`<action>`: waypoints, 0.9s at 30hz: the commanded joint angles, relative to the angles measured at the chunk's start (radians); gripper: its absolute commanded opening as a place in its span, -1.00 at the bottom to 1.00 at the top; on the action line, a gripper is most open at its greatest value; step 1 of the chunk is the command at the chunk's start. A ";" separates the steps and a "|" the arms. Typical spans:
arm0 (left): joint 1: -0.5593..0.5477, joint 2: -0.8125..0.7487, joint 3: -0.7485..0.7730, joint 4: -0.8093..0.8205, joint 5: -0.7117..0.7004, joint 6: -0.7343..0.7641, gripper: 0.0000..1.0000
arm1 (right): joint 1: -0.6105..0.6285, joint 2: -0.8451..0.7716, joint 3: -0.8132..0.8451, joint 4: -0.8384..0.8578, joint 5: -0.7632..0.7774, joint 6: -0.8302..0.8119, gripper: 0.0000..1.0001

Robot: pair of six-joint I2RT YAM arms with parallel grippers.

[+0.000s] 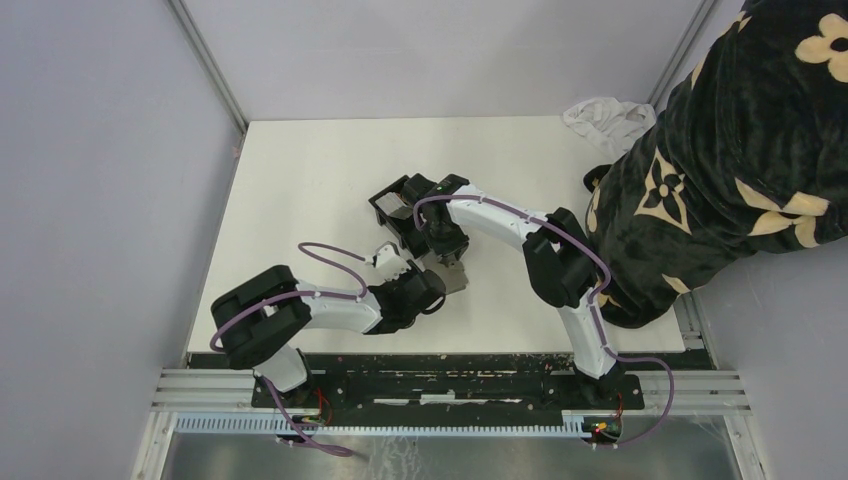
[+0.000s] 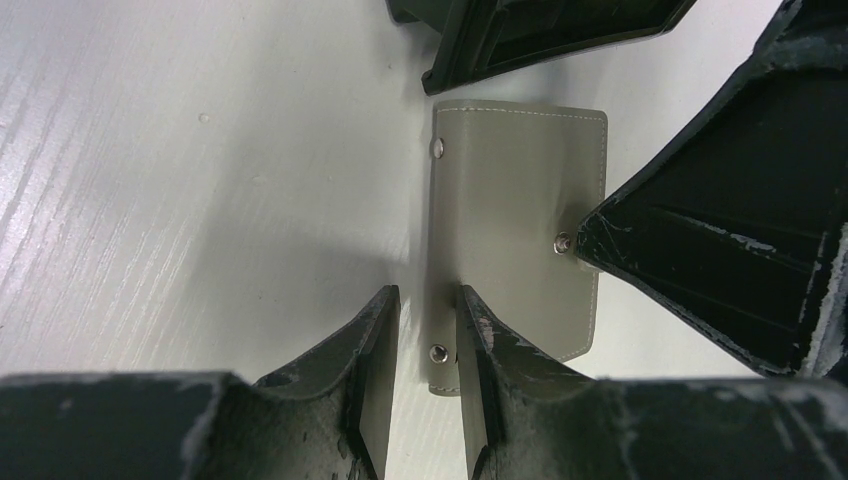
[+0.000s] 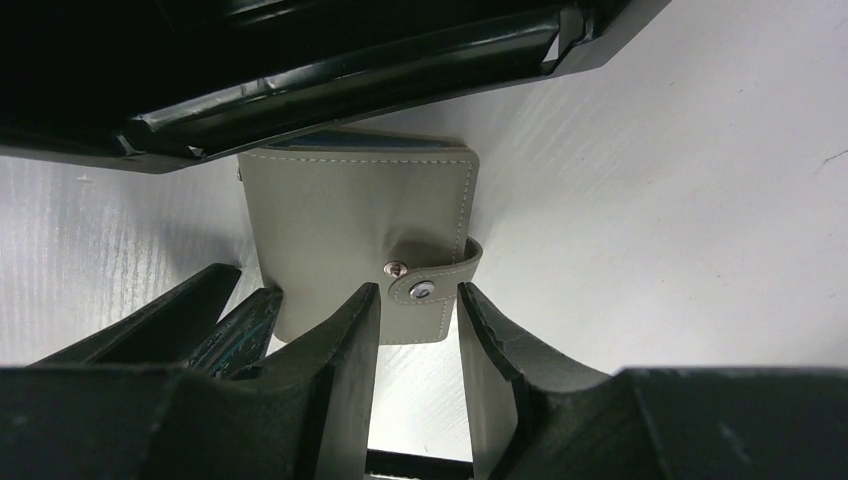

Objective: Put the credit cards into the card holder
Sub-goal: Close the card holder at the center of the board.

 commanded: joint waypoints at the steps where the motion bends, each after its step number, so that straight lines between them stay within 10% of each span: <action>1: 0.002 0.042 -0.003 -0.081 0.016 0.072 -0.28 | 0.003 0.009 0.035 -0.012 0.037 0.002 -0.18; 27: 0.002 0.063 0.016 -0.080 0.025 0.084 -0.28 | 0.017 0.006 0.026 -0.020 0.080 -0.010 -0.49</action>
